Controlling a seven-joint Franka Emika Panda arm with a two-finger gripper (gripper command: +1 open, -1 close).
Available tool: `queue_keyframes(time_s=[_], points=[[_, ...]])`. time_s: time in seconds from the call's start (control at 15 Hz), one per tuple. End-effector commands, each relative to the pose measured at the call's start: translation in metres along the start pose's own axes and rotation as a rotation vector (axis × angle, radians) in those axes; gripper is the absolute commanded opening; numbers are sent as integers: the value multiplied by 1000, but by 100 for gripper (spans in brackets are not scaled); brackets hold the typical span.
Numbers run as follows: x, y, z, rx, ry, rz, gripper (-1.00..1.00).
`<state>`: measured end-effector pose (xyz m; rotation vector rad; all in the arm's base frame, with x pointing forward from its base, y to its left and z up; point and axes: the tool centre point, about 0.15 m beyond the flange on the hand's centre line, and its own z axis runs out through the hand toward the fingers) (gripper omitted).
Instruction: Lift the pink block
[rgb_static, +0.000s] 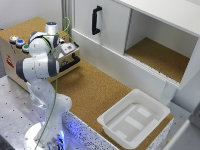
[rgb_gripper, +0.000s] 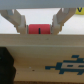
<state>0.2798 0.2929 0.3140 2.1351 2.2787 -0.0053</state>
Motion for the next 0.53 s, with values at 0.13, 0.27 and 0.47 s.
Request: queue_keyframes(time_s=[0.13,0.27,0.47], points=[[7,27,-58,-124,-51,-18,-100],[5,35,-85,-172,-59,-7,-100],[-7,43,-117,-241,-52,25,-100]])
